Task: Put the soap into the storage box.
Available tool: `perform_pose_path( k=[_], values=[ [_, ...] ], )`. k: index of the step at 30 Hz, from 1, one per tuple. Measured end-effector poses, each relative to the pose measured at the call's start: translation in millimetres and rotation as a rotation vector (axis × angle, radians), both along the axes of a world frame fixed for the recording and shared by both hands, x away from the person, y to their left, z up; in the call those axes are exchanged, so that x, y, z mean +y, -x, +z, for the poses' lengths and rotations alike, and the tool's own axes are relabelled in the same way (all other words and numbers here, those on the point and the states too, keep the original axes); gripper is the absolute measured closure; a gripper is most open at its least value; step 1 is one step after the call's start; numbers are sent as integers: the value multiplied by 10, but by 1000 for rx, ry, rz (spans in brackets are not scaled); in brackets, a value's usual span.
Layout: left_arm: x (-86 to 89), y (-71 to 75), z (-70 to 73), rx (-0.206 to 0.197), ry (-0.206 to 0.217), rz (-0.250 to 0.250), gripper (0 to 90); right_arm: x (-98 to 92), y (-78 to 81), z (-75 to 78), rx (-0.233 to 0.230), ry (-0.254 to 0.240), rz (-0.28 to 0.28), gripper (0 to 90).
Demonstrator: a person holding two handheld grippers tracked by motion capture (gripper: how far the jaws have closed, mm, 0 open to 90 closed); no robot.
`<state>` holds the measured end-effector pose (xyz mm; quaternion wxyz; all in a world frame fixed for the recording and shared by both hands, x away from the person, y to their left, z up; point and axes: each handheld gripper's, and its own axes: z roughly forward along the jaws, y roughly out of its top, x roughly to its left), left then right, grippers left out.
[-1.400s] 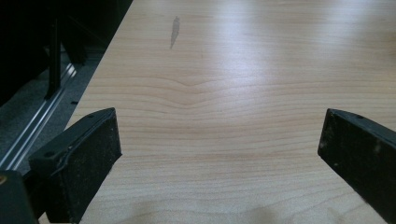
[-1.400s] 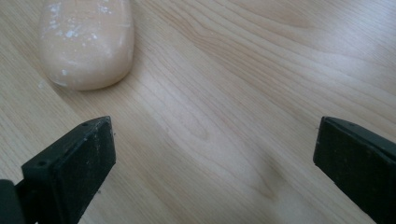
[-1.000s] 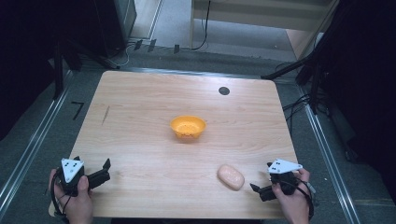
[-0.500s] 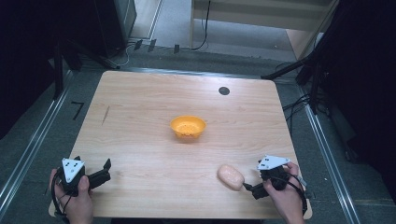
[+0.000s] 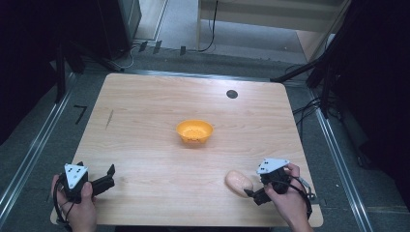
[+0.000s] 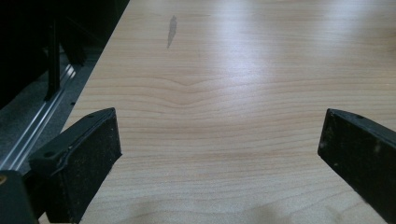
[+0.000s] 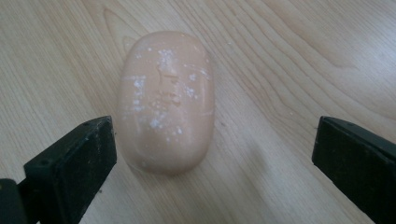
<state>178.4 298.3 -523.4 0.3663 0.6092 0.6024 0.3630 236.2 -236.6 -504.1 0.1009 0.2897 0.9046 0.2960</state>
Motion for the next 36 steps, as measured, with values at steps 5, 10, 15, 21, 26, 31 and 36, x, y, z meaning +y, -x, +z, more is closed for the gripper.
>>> perform_pose_path(
  k=[5, 10, 15, 21, 26, 31, 36],
  values=[
    [0, -2, 0, -1, -1, -3, 0, 106, -11, -22, 16, 6, 4, 11],
    [-1, -3, 0, -1, -1, -4, 0, 190, -20, -39, 32, 23, -3, 51],
    [-3, -6, -1, -3, 0, -4, 0, 253, -30, -74, 53, 30, -3, 65],
    [-6, -5, -2, -3, -2, -8, 0, 305, -32, -111, 64, 43, -24, 143],
    [-13, -6, -1, -2, -9, -10, 0, 343, -23, -122, 75, 44, -26, 193],
    [-15, -7, -2, -3, -7, -10, 0, 367, -29, -138, 86, 45, -28, 246],
    [-14, -7, -1, -1, -8, -13, 0, 390, -39, -159, 104, 51, -23, 289]
  ],
)
